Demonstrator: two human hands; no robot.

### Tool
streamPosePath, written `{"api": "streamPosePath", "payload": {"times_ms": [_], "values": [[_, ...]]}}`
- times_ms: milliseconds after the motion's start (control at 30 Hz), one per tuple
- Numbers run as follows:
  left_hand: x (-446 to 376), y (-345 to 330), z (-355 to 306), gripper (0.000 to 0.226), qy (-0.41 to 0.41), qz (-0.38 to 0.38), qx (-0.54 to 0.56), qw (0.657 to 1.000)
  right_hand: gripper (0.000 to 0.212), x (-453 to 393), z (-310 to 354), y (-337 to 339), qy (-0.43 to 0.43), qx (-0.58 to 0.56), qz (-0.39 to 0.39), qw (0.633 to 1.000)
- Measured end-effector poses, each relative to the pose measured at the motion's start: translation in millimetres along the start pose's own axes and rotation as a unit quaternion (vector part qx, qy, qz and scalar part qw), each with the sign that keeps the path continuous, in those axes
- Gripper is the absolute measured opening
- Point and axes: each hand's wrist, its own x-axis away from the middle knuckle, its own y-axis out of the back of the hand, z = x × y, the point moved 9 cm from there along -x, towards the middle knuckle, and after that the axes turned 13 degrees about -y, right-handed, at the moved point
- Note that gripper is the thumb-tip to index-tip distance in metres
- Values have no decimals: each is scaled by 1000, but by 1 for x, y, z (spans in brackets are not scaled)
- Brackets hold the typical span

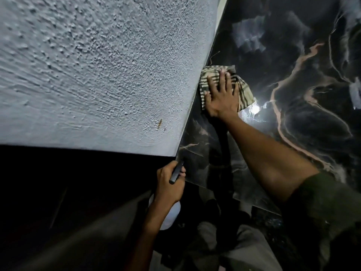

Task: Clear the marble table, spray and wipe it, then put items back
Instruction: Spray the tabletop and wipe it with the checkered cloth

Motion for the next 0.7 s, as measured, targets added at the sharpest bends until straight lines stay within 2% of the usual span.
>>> {"api": "streamPosePath", "payload": {"times_ms": [267,333,433,500,600,700], "values": [[1,9,5,7,-14,6,-30,999,67,216,4,-81,129,-32,-26,991],[0,5,5,6,-13,10,-40,999,66,230,-7,-85,154,-31,-19,987],[0,-2,2,13,-13,9,-29,999,65,197,-20,-72,181,-7,-19,983],[2,-6,0,7,-12,14,-18,1000,65,151,-26,-53,141,-6,-33,989],[6,-10,4,10,-1,17,-15,1000,67,89,-17,-30,21,-33,-32,999],[10,-10,4,12,-3,14,-17,1000,67,100,9,-37,-50,-59,-36,996]]}}
